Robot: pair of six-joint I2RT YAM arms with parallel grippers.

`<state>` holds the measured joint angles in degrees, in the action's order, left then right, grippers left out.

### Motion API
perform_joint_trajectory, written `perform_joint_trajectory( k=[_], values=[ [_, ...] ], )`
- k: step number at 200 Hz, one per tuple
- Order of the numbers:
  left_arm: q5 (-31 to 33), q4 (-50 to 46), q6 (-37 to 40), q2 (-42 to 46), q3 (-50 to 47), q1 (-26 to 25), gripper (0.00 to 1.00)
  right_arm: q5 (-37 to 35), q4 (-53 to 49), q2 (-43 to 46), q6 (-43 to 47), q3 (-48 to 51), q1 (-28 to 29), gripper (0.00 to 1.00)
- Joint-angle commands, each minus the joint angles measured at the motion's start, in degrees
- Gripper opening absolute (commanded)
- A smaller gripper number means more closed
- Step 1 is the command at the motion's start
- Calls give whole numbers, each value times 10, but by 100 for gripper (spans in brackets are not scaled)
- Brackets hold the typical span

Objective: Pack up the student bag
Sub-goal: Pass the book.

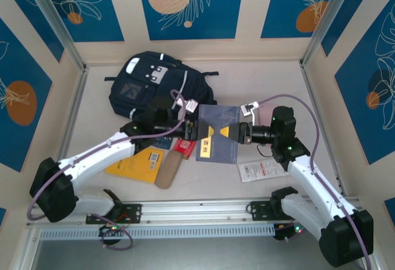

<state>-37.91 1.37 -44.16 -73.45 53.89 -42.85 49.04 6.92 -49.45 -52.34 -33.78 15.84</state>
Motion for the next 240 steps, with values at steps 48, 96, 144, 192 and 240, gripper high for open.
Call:
perform_joint_trajectory(
  k=[48, 96, 144, 192, 240],
  values=[
    [-103, 107, -16, 54, -38, 2, 38, 42, -8, 33, -10, -17, -4, 0],
    [-123, 123, -9, 54, -36, -4, 12, 29, -41, 35, 7, -25, -6, 0],
    [-105, 102, 20, 62, -33, -7, 0, 25, -49, 32, 14, -30, -6, 0],
    [-8, 70, 48, 95, -52, -7, 0, -44, -77, 44, 8, -25, -8, 54],
    [159, 221, -68, 153, -146, -7, 0, -200, -71, 122, -27, 36, -8, 75]
  ],
)
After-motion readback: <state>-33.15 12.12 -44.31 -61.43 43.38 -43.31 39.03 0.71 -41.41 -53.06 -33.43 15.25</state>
